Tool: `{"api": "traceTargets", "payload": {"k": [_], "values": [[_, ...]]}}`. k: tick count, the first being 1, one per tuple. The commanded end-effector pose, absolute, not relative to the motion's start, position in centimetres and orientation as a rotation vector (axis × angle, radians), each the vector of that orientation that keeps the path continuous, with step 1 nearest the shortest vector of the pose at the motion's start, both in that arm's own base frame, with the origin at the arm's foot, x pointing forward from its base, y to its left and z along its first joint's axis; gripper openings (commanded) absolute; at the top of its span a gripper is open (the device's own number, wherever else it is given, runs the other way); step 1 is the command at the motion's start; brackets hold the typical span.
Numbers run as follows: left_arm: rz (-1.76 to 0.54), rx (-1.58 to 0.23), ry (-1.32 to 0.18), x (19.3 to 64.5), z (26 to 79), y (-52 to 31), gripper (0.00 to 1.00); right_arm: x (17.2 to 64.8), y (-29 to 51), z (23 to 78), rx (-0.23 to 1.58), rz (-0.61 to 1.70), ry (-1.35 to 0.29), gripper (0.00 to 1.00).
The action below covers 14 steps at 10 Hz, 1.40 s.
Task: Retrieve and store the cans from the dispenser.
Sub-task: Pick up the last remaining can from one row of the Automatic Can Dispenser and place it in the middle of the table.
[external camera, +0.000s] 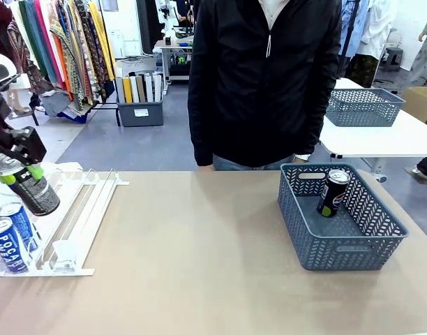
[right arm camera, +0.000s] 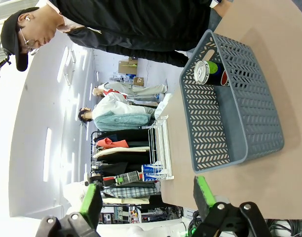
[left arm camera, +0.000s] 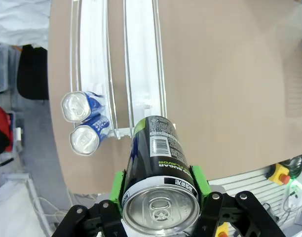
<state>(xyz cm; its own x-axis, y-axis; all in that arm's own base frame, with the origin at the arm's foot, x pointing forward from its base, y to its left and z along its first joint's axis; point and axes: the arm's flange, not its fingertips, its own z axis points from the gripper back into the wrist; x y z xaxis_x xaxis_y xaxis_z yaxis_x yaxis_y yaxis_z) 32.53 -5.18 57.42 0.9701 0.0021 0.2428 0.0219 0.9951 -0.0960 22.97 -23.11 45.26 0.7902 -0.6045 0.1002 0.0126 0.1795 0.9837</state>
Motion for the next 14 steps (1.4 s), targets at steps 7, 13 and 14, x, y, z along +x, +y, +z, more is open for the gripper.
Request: {"api": "traceTargets", "payload": {"k": [7,13,14], "values": [[-0.559,-0.113,-0.186,40.8,48.0,-34.8,0.0,22.5,-23.2,45.3,1.322,-0.45,-0.533,1.0],[-0.584,-0.039,-0.104,45.1,40.9,-41.2,0.0,22.5,-23.2,45.3,1.322,-0.45,-0.533,1.0],[-0.578,-0.037,-0.093,45.2,40.7,-41.1,0.0,22.5,-23.2,45.3,1.322,-0.45,-0.533,1.0]]}}
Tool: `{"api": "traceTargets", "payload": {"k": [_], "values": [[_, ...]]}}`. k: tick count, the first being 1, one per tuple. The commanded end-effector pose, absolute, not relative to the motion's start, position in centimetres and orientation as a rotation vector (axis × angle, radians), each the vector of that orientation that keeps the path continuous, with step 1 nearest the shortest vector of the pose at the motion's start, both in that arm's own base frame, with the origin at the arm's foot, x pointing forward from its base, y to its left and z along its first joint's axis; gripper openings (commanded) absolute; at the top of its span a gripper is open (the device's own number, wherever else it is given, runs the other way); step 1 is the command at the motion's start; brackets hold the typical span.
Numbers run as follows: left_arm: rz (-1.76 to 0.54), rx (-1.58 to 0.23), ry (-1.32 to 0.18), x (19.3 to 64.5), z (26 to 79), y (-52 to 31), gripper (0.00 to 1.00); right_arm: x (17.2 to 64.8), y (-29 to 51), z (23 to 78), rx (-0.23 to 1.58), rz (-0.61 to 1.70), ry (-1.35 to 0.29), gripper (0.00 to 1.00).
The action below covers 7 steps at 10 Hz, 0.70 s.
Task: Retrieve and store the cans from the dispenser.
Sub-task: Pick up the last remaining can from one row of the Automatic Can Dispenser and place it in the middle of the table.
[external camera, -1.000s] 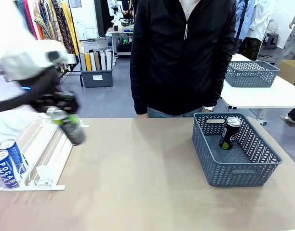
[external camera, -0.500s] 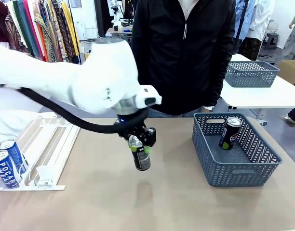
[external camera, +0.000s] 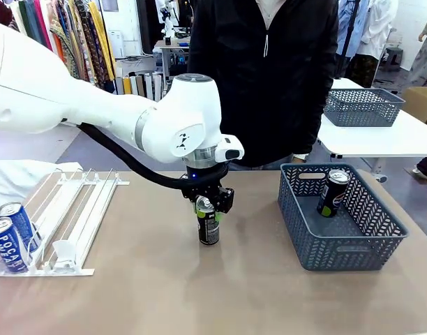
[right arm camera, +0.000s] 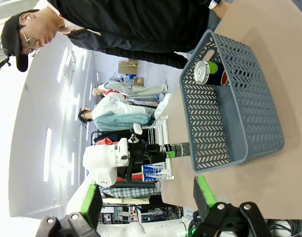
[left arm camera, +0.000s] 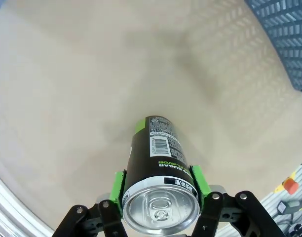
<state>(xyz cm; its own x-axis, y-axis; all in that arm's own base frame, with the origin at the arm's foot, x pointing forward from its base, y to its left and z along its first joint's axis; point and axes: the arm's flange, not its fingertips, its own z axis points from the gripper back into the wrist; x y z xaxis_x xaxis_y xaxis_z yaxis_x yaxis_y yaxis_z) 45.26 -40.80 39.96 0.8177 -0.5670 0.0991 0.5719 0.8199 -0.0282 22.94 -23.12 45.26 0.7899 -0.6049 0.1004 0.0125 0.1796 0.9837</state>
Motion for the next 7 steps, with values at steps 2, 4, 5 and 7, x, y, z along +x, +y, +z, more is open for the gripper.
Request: {"api": "traceTargets", "payload": {"k": [2,4,5,7], "values": [[-0.58,-0.019,-0.07,45.1,40.3,-41.1,0.0,22.5,-23.2,45.3,1.322,-0.45,-0.533,1.0],[-0.598,-0.004,-0.085,44.9,40.2,-41.2,0.76,22.5,-23.2,45.3,1.322,-0.45,-0.533,1.0],[-0.597,-0.009,-0.092,44.9,40.5,-41.1,1.0,22.5,-23.2,45.3,1.322,-0.45,-0.533,1.0],[-0.585,-0.037,-0.161,44.0,43.3,-39.4,1.0,22.5,-23.2,45.3,1.322,-0.45,-0.533,1.0]]}}
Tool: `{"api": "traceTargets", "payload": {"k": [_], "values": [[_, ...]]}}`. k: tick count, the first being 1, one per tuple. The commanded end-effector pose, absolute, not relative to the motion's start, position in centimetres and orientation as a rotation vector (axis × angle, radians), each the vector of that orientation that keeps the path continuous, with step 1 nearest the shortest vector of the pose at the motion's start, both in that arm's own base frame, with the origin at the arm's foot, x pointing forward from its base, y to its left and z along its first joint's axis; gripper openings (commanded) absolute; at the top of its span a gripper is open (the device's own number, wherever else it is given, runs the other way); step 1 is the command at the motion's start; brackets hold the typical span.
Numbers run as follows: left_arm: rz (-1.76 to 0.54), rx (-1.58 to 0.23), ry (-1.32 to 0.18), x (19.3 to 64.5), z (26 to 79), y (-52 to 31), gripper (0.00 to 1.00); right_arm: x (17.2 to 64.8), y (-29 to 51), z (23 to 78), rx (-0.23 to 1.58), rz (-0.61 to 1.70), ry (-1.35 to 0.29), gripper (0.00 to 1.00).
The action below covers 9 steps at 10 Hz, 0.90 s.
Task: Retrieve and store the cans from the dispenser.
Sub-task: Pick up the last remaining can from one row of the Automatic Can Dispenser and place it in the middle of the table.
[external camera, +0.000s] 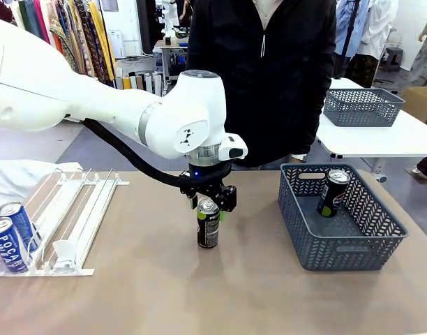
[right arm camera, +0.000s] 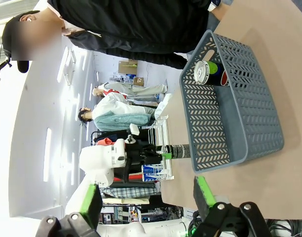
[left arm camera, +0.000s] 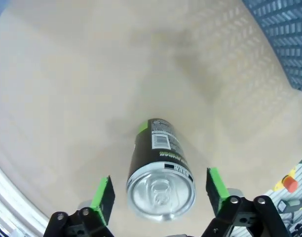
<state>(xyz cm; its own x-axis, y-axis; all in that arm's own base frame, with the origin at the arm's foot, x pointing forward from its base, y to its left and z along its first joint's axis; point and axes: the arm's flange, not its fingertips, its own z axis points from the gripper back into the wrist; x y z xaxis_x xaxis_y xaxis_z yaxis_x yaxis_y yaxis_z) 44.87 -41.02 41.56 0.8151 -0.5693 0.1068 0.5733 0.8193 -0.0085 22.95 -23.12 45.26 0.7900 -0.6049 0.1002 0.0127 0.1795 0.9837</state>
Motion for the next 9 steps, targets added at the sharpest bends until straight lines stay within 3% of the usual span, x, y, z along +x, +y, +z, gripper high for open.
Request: {"api": "traceTargets", "payload": {"k": [1,3,5,8,9], "values": [[-0.562,-0.094,-0.216,42.8,46.9,-36.9,1.0,22.5,-23.2,45.3,1.322,-0.45,-0.533,1.0],[-0.512,-0.173,-0.214,40.3,54.5,-28.8,1.0,22.5,-23.2,45.3,1.322,-0.45,-0.533,1.0],[-0.491,-0.447,-0.182,38.8,59.1,-17.4,1.0,22.5,-23.2,45.3,1.322,-0.45,-0.533,1.0],[-0.304,-0.8,-0.232,36.8,60.5,0.9,1.0,22.5,-23.2,45.3,1.322,-0.45,-0.533,1.0],[-0.366,-0.942,-0.211,36.1,59.9,5.7,1.0,22.5,-23.2,45.3,1.322,-0.45,-0.533,1.0]]}}
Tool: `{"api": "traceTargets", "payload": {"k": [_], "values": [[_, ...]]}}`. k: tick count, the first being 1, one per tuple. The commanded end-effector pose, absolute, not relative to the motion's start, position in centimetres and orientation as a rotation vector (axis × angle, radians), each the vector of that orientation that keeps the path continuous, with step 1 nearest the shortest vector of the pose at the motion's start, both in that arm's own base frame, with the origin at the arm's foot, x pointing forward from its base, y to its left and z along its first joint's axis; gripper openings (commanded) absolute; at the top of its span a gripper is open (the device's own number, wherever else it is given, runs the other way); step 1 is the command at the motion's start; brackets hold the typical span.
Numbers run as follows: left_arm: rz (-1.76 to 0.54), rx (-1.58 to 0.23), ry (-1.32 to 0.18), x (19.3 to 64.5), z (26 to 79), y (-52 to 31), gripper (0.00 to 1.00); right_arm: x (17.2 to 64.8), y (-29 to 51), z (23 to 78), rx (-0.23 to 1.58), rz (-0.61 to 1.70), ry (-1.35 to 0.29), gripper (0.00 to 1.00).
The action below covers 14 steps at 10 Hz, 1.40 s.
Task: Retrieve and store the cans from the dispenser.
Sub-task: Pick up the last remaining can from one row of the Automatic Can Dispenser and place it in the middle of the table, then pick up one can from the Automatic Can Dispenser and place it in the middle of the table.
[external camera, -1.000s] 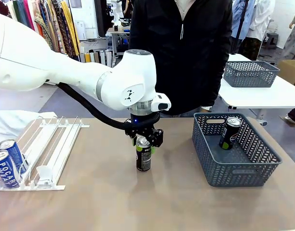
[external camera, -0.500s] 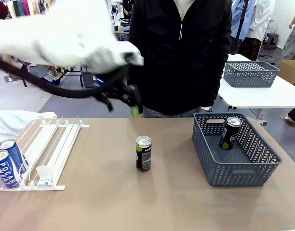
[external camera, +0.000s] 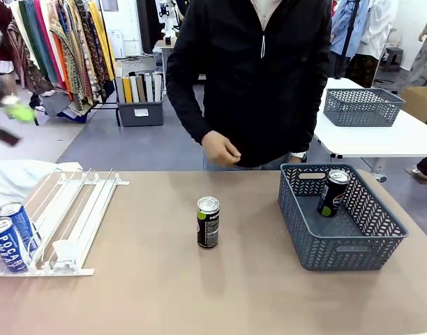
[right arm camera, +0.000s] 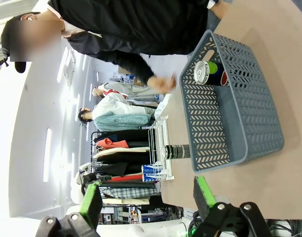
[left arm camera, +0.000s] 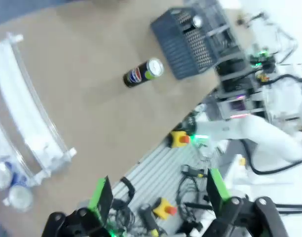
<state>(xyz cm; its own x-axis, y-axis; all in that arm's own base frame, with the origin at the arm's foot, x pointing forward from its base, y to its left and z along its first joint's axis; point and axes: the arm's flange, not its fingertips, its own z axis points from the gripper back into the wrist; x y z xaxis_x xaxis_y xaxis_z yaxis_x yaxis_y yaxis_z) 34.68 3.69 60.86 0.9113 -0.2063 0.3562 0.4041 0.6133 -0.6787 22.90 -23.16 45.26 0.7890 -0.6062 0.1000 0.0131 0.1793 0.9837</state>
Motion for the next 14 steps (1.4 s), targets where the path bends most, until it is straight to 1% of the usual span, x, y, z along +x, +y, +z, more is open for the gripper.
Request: {"api": "traceTargets", "payload": {"k": [1,3,4,5,6,14], "values": [[-0.331,-1.065,-0.213,35.7,58.5,10.1,1.0,22.5,-23.2,45.3,1.322,-0.45,-0.533,1.0],[-0.232,-1.28,-0.25,34.0,54.4,17.1,1.0,22.5,-23.2,45.3,1.322,-0.45,-0.533,1.0],[-0.206,-1.345,-0.253,33.7,52.5,18.2,1.0,22.5,-23.2,45.3,1.322,-0.45,-0.533,1.0],[-0.207,-1.344,-0.239,33.6,51.5,17.9,1.0,22.5,-23.2,45.3,1.322,-0.45,-0.533,1.0],[-0.222,-1.262,-0.258,32.2,53.1,18.3,1.0,22.5,-23.2,45.3,1.322,-0.45,-0.533,1.0],[-0.222,-1.262,-0.258,32.2,53.1,18.3,1.0,22.5,-23.2,45.3,1.322,-0.45,-0.533,1.0]]}}
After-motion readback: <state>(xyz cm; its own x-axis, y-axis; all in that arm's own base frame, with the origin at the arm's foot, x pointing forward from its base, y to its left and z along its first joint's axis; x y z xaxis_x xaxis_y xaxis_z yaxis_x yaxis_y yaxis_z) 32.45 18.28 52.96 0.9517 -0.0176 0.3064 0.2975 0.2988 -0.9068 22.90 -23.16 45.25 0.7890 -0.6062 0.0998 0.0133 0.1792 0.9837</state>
